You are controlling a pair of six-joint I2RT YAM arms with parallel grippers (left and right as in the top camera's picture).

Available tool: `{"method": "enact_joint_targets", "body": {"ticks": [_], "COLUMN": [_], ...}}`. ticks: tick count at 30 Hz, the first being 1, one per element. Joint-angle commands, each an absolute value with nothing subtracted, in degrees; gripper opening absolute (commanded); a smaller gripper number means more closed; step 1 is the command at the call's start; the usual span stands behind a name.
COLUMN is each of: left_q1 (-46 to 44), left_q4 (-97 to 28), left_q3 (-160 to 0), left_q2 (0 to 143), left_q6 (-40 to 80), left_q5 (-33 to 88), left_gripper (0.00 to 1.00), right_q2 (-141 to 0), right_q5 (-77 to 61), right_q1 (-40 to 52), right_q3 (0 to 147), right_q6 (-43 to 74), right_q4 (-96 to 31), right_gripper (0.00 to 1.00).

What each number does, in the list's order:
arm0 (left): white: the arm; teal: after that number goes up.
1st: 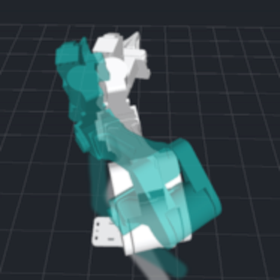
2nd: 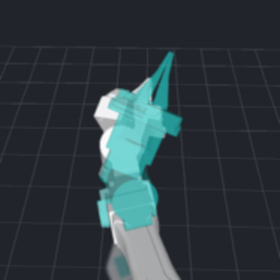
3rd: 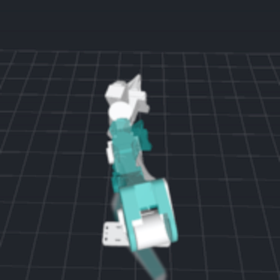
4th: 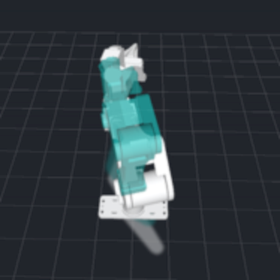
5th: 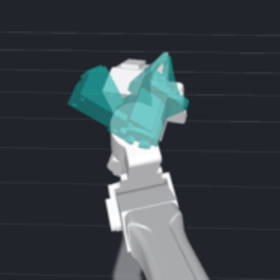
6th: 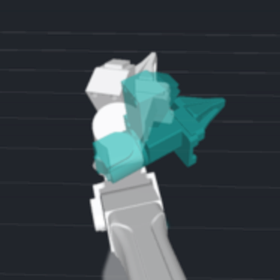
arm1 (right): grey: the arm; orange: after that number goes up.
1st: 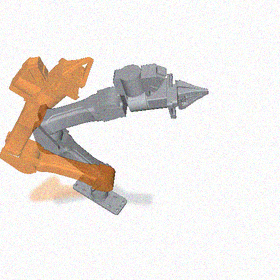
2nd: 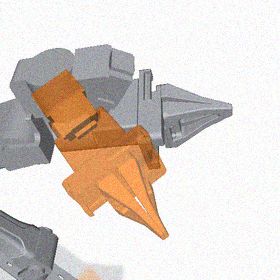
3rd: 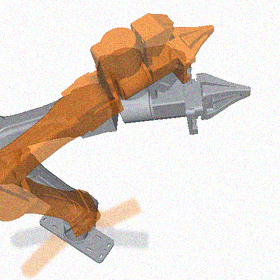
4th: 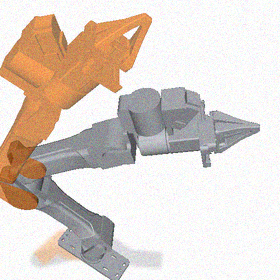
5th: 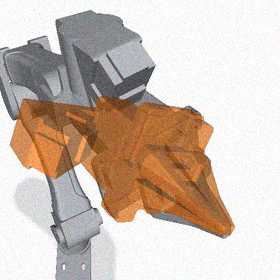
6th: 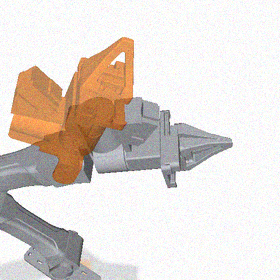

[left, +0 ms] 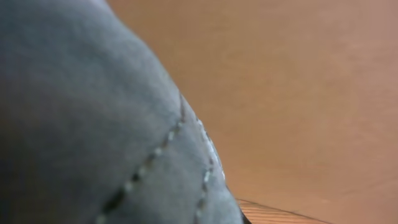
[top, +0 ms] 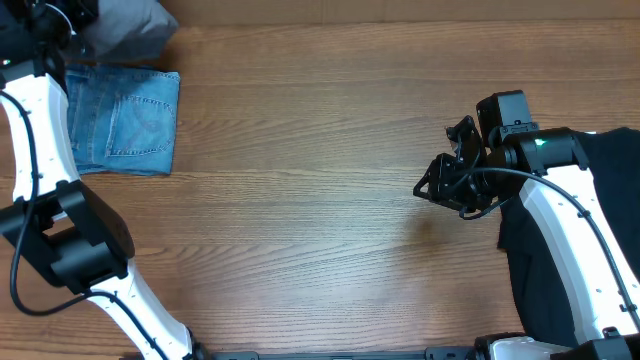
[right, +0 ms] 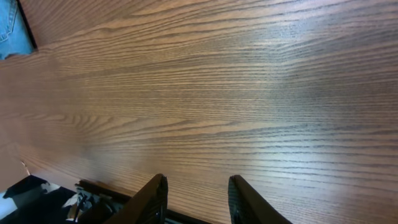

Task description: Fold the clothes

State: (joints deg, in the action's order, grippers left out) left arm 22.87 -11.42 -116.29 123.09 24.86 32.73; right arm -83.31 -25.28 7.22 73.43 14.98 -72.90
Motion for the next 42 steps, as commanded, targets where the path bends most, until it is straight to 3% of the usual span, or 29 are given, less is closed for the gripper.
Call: {"method": "enact_joint_targets", "body": {"ticks": [1,13,20,30,42], "left_q1": [22.87,23.07,22.83,23.11,26.35], "left_q4": [-9.08,9.41,10.04,-3.57,-37.36], "left_q3": [-117.80,-117.93,-117.91,-117.93,-117.93], "left_q2": [126.39,131.70,132.27,133.23,130.30], "left_q6": [22.24,27.49,23.55,18.31,14.96], "left_q5": [31.09,33.65,33.43,39.27,39.90], "left_gripper": [0.04,0.04,0.04,0.04,0.04], "right_q2": [-82.61,-82.61,-82.61,-82.61,-82.61], "right_q5": [-25.85,-26.02,-26.02,-26.24,-26.22], "right_q1": [7.40,7.40,7.40,7.40,7.40], "right_q3": [74.70,74.70,74.70,74.70,74.70], "right_q6": [15.29,16.49,16.49,16.47,14.87], "right_q4": [-73.19,-74.89,-74.26,-74.74,-74.74], "right_gripper": [0.36,0.35,0.36,0.36,0.36]}}
